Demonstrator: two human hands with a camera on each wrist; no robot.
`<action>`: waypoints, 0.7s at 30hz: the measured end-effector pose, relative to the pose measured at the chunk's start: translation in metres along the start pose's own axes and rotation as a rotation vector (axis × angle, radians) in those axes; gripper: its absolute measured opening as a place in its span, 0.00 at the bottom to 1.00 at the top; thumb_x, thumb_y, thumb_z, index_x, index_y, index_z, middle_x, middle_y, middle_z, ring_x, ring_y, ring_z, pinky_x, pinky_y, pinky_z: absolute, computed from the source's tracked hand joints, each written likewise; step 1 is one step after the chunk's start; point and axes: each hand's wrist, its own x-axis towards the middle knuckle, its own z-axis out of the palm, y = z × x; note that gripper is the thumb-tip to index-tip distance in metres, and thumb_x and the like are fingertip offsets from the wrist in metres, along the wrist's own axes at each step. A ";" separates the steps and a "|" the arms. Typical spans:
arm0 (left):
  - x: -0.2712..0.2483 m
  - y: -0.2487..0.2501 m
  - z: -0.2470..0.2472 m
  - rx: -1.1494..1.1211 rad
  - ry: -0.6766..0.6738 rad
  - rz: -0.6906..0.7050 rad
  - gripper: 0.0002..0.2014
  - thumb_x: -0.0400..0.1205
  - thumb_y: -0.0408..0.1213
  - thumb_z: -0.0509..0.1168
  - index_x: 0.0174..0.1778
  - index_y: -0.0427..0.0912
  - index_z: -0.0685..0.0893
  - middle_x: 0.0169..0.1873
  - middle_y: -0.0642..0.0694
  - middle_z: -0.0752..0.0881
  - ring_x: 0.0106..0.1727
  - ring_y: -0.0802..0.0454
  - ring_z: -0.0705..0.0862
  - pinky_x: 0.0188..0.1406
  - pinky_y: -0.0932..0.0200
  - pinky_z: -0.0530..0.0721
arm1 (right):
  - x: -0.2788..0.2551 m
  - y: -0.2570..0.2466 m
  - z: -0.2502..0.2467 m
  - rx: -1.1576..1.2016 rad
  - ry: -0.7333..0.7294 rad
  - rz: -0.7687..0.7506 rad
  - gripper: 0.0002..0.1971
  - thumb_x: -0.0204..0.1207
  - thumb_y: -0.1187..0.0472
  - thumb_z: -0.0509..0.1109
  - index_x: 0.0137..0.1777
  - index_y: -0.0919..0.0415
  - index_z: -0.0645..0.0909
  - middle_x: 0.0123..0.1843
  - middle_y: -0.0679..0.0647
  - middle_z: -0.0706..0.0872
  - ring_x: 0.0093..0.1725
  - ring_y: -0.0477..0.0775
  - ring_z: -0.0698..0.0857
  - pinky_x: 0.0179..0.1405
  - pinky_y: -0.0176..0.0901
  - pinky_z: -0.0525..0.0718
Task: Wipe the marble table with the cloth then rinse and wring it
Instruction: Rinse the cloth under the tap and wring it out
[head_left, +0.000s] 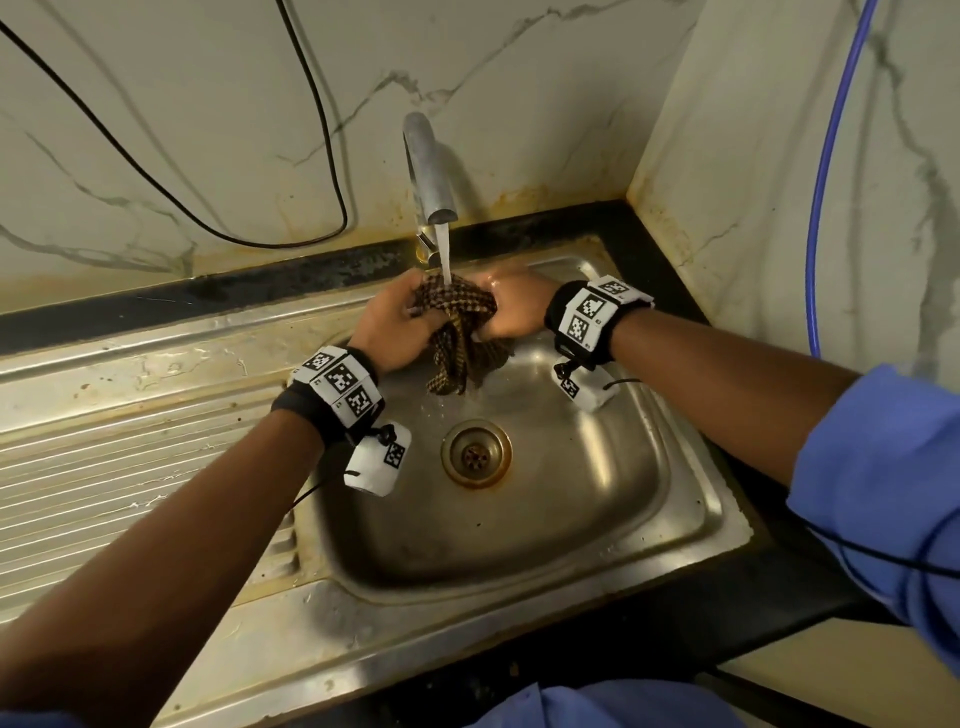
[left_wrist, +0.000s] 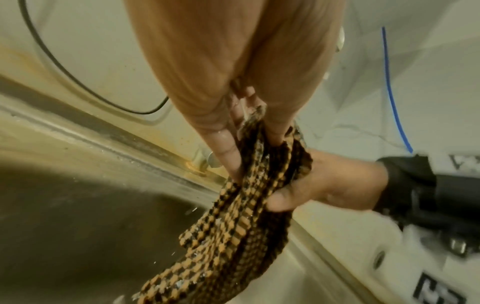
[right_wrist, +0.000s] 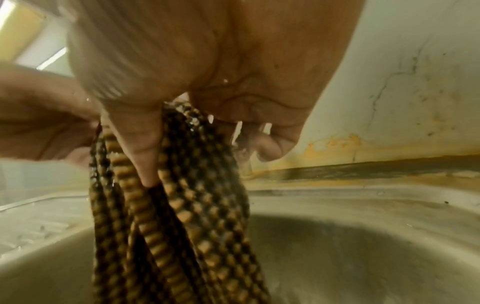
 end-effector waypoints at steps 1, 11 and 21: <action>0.001 0.000 0.000 -0.042 0.018 -0.004 0.08 0.80 0.33 0.66 0.50 0.50 0.79 0.50 0.47 0.85 0.55 0.47 0.84 0.57 0.41 0.84 | 0.000 0.002 0.003 -0.020 -0.005 0.023 0.15 0.74 0.52 0.74 0.59 0.52 0.81 0.50 0.47 0.84 0.52 0.52 0.82 0.52 0.47 0.79; -0.004 -0.004 0.012 -0.199 -0.108 -0.087 0.32 0.71 0.21 0.73 0.70 0.43 0.71 0.59 0.42 0.82 0.60 0.49 0.82 0.59 0.53 0.82 | 0.004 -0.016 -0.002 0.393 0.044 -0.049 0.08 0.76 0.72 0.68 0.50 0.61 0.84 0.51 0.62 0.88 0.48 0.58 0.90 0.43 0.51 0.91; 0.008 -0.013 0.046 -0.065 0.096 -0.151 0.11 0.71 0.36 0.74 0.48 0.44 0.85 0.41 0.47 0.89 0.45 0.51 0.87 0.50 0.52 0.86 | -0.008 -0.007 -0.007 0.693 0.242 -0.054 0.14 0.70 0.81 0.70 0.53 0.69 0.86 0.48 0.62 0.88 0.49 0.57 0.90 0.44 0.56 0.91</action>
